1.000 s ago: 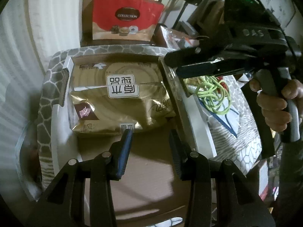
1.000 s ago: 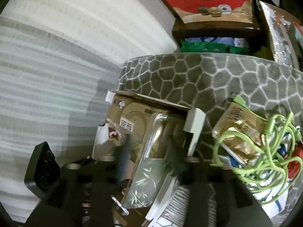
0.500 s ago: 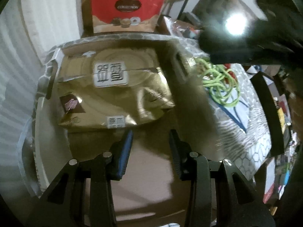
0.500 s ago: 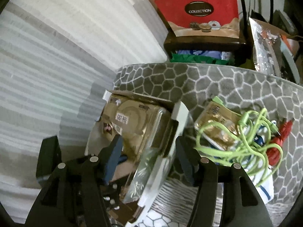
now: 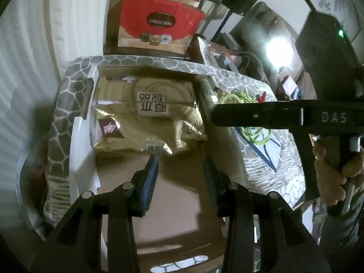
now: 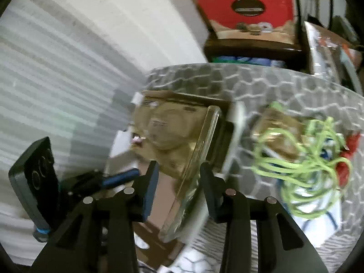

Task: Organize objects
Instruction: 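Adjust the clear case inside the box with the right tool while the left tool hovers over the box, then grip the cardboard box wall with the left tool while the right tool moves to the green cables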

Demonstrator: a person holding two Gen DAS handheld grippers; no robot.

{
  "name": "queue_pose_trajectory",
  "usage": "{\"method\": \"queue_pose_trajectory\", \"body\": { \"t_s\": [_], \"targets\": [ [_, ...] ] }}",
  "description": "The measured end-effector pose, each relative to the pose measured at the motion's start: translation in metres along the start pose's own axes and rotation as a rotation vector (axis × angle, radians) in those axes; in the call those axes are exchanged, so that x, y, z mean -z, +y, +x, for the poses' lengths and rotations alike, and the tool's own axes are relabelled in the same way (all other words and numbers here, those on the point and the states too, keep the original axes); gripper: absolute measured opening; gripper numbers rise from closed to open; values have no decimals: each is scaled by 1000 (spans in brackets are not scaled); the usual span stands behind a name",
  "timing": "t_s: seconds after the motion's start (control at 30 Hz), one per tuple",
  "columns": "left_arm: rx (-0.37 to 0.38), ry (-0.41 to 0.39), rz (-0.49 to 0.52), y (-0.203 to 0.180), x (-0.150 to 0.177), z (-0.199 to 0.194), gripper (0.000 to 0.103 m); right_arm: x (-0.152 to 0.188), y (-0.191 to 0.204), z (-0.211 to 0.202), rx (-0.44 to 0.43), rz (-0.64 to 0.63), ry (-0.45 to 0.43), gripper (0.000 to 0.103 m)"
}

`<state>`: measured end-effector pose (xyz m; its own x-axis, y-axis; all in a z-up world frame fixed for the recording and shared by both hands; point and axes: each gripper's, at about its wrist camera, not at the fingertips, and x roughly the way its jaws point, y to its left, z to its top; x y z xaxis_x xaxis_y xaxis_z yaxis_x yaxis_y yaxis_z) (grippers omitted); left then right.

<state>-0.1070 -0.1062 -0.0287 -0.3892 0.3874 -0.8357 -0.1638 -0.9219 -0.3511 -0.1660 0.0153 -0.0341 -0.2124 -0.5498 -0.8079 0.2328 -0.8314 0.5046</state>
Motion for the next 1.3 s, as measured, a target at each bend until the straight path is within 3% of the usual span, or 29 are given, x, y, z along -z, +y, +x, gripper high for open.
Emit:
{"method": "queue_pose_trajectory", "body": {
  "t_s": [0.3, 0.47, 0.6, 0.73, 0.77, 0.83, 0.9, 1.03, 1.1, 1.23, 1.3],
  "targets": [
    [4, 29, 12, -2, 4, 9, 41, -1, 2, 1, 21, 9, -11, 37],
    [89, 24, -28, 1, 4, 0, 47, -1, 3, -4, 50, -8, -14, 37],
    [187, 61, -35, -4, 5, 5, 49, -2, 11, 3, 76, -31, -5, 37],
    [240, 96, -33, -12, 5, 19, 49, -4, 18, 11, 79, -41, 3, 37],
    [248, 104, -31, -13, 5, 23, 48, -5, 19, 11, 85, -46, 3, 37],
    [265, 130, -38, -16, 7, 32, 29, -6, 20, 11, 87, -47, 3, 37],
    [288, 147, -64, -16, 6, 38, 22, -6, 18, 7, 82, -45, -4, 37],
    [380, 163, -131, -12, 8, 44, 19, -7, 14, 3, 79, -35, -11, 37],
    [393, 187, -151, -11, 9, 52, 24, -6, 11, 4, 81, -27, -4, 37],
    [362, 174, -167, -5, 8, 50, 48, -4, 7, -6, 63, -19, -19, 37],
    [340, 145, -159, -2, 5, 42, 49, -4, 4, -10, 69, -13, -25, 37]
  ]
}}
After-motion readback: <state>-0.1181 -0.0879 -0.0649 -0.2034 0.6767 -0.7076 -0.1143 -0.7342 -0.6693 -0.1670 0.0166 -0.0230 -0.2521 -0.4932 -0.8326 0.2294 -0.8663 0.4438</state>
